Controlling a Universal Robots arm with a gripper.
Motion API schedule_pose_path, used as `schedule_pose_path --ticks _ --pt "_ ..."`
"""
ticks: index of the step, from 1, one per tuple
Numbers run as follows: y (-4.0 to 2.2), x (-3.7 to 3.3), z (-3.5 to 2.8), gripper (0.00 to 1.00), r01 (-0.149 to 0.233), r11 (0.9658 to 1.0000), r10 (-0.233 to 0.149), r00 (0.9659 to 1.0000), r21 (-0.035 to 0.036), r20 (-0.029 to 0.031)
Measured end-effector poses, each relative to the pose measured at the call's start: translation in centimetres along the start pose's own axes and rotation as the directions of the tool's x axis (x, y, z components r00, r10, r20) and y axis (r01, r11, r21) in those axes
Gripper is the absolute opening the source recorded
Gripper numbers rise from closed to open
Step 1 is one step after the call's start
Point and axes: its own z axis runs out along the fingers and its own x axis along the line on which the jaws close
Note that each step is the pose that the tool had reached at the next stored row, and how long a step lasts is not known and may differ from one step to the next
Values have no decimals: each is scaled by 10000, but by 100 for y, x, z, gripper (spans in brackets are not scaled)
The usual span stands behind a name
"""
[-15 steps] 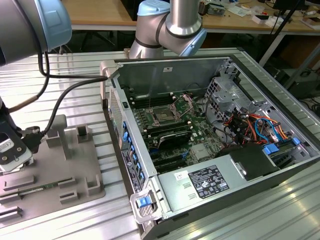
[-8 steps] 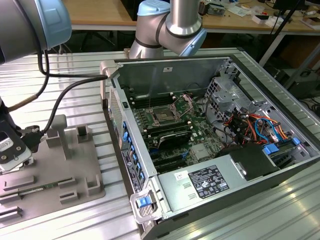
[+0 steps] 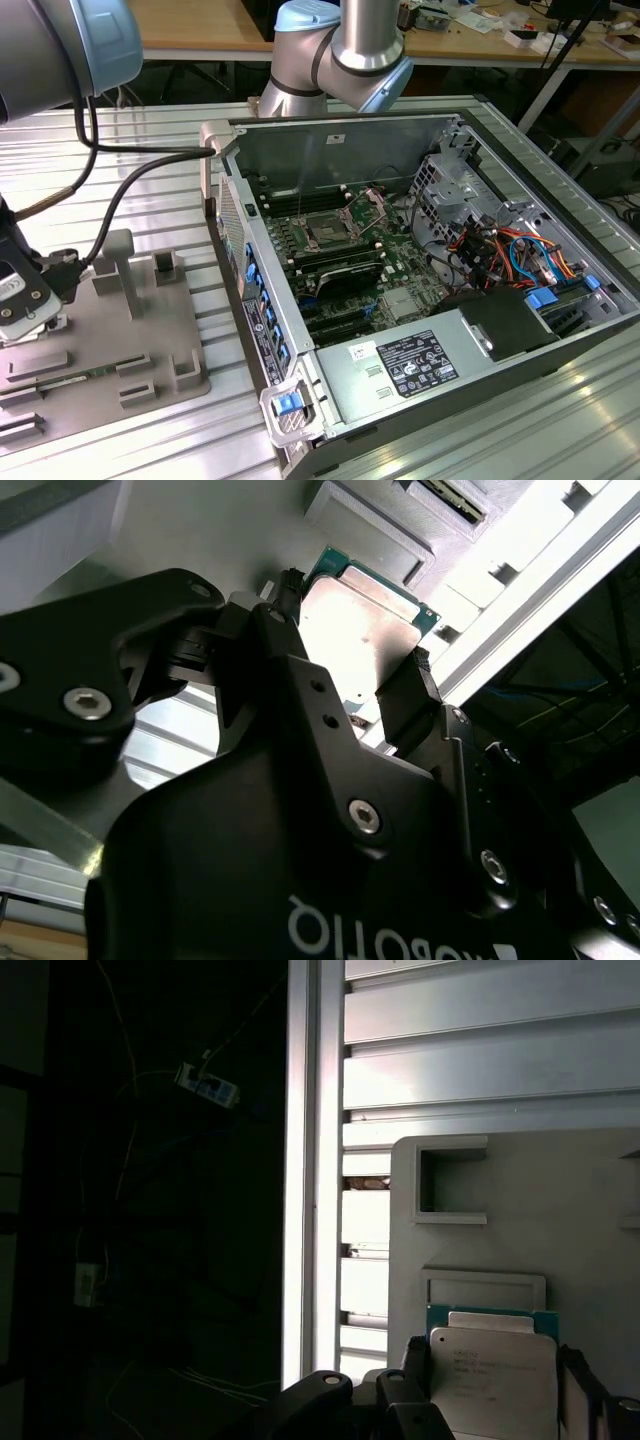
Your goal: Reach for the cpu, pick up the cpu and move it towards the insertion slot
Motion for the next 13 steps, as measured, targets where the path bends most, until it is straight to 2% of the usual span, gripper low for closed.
schedule_pose_path --ticks 13 --pt "1 -1 -23 55 -1 10000 1 10000 1 0"
